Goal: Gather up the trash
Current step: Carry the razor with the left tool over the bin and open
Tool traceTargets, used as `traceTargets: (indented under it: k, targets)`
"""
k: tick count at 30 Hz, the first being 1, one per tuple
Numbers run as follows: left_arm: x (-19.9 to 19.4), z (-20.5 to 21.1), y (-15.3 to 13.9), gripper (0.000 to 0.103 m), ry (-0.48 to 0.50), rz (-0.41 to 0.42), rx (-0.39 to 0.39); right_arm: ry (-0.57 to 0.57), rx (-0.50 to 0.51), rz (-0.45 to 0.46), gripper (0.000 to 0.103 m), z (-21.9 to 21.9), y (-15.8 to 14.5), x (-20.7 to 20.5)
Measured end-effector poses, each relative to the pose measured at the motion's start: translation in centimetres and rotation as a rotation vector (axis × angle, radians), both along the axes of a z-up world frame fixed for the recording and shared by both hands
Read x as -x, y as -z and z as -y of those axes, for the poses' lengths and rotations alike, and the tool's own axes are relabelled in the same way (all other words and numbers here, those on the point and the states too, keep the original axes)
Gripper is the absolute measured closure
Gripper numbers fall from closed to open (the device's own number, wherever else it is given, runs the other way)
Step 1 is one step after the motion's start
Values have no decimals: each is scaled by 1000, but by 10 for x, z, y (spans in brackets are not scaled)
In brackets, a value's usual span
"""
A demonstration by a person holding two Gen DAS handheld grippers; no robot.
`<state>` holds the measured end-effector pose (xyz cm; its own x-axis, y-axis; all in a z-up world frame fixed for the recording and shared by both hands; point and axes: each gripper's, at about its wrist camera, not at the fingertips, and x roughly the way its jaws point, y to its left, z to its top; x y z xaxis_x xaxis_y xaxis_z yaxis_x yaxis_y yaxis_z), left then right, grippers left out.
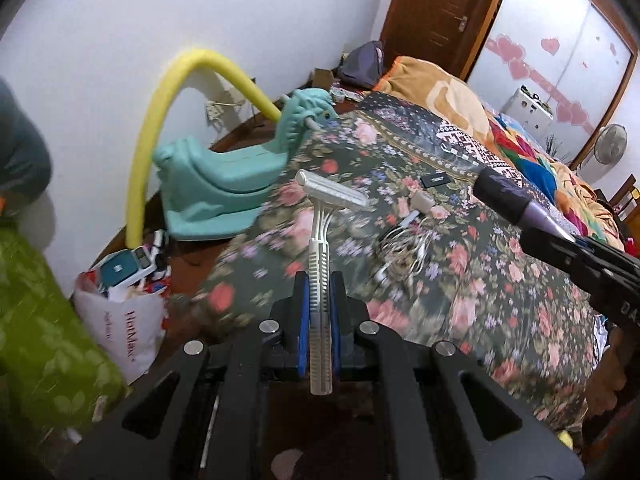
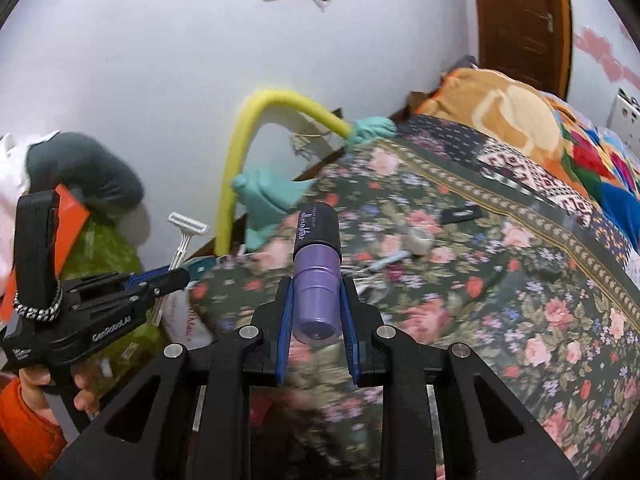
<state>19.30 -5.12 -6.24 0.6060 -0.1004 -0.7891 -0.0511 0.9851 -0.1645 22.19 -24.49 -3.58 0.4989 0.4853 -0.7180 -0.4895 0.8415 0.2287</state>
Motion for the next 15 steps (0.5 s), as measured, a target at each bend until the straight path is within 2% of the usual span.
traceTargets:
  k: [8,15]
  targets:
    - [77,-49,-3,95,-67,1,-12,-103,2,-16,83,-63,3,51]
    - [135,-80,25,95,-129,-55,-8,-194,41,-48,83,-114,21,89]
